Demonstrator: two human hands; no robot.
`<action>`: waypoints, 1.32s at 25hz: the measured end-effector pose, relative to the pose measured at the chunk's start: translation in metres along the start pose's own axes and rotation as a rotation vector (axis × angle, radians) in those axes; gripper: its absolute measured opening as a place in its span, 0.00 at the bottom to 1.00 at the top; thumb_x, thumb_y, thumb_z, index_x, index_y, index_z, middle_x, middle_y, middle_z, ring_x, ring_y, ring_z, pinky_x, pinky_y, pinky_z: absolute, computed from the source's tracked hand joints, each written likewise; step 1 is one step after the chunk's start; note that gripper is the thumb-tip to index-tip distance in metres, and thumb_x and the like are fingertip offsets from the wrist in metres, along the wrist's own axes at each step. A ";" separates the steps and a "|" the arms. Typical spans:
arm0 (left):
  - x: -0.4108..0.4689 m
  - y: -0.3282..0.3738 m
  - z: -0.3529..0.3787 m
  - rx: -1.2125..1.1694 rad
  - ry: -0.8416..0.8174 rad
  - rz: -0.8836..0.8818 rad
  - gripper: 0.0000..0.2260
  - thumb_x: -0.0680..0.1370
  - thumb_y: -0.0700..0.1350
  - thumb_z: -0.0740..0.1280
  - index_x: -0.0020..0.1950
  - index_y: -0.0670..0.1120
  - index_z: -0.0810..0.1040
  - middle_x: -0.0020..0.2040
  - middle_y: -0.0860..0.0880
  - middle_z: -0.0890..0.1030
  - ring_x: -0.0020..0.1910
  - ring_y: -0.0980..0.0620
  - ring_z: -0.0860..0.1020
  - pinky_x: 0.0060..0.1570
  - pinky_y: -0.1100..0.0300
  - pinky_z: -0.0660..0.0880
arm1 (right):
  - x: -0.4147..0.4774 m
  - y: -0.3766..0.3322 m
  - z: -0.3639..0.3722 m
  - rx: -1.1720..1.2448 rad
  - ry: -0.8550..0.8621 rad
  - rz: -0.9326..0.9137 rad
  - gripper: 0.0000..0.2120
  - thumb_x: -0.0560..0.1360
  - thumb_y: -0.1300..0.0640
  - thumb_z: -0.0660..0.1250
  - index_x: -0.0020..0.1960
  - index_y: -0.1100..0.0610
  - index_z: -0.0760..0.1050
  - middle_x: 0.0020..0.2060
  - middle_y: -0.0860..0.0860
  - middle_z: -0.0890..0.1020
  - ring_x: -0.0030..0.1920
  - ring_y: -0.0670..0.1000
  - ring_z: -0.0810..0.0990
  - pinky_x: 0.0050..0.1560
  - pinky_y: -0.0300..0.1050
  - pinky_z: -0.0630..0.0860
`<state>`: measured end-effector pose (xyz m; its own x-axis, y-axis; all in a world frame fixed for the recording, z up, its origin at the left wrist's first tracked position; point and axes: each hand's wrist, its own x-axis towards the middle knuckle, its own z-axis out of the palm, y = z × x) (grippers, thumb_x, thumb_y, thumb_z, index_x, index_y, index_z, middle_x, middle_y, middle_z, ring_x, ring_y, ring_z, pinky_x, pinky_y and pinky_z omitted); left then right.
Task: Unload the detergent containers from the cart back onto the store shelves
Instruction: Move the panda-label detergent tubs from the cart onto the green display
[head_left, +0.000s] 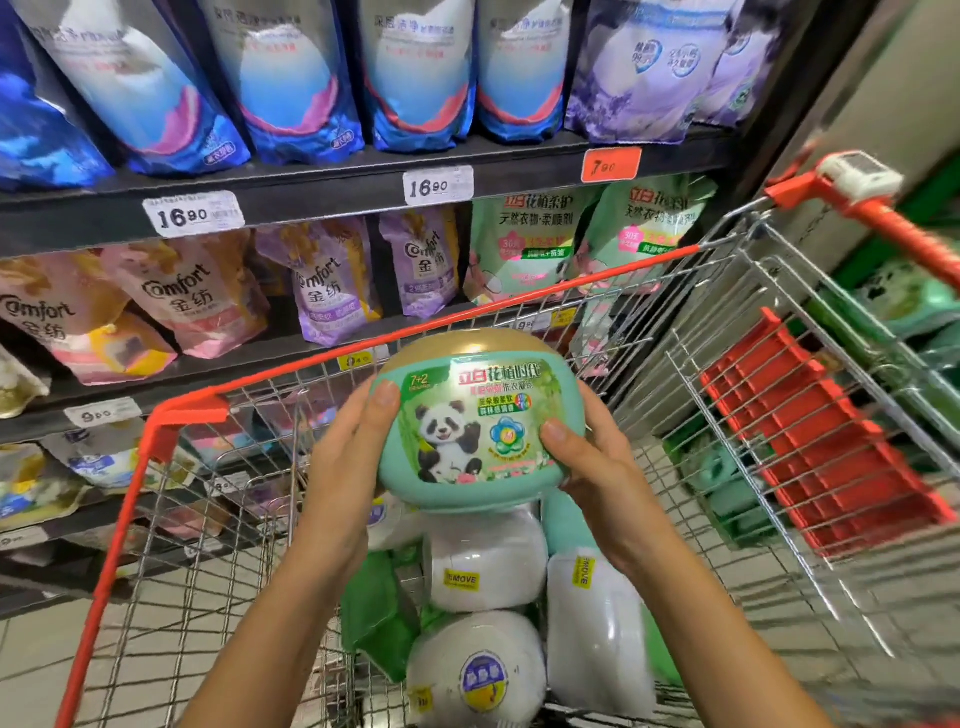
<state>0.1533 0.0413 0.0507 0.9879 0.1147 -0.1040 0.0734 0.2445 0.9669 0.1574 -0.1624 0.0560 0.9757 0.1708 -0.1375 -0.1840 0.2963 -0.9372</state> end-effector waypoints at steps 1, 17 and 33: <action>0.001 -0.001 0.005 0.024 -0.106 -0.010 0.24 0.69 0.65 0.66 0.61 0.55 0.79 0.55 0.49 0.84 0.53 0.48 0.83 0.44 0.58 0.81 | -0.011 -0.003 -0.003 0.003 0.050 -0.054 0.31 0.65 0.56 0.74 0.67 0.52 0.71 0.58 0.56 0.82 0.57 0.58 0.82 0.49 0.45 0.81; -0.118 -0.027 0.197 0.098 -1.098 -0.104 0.28 0.65 0.60 0.69 0.62 0.51 0.76 0.53 0.50 0.85 0.53 0.52 0.83 0.47 0.60 0.79 | -0.285 -0.020 -0.050 -0.002 1.030 -0.475 0.30 0.63 0.49 0.74 0.65 0.46 0.73 0.56 0.53 0.83 0.55 0.55 0.83 0.47 0.43 0.80; -0.333 -0.125 0.419 0.147 -1.318 -0.274 0.26 0.65 0.63 0.69 0.59 0.54 0.78 0.50 0.49 0.85 0.48 0.49 0.84 0.39 0.62 0.80 | -0.517 -0.022 -0.237 0.016 1.288 -0.439 0.27 0.66 0.44 0.71 0.64 0.44 0.73 0.57 0.52 0.82 0.56 0.53 0.82 0.48 0.39 0.79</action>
<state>-0.1276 -0.4310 0.0625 0.3280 -0.9415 -0.0772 0.2194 -0.0036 0.9756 -0.3144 -0.4798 0.0721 0.3710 -0.9278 -0.0392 0.1750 0.1113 -0.9783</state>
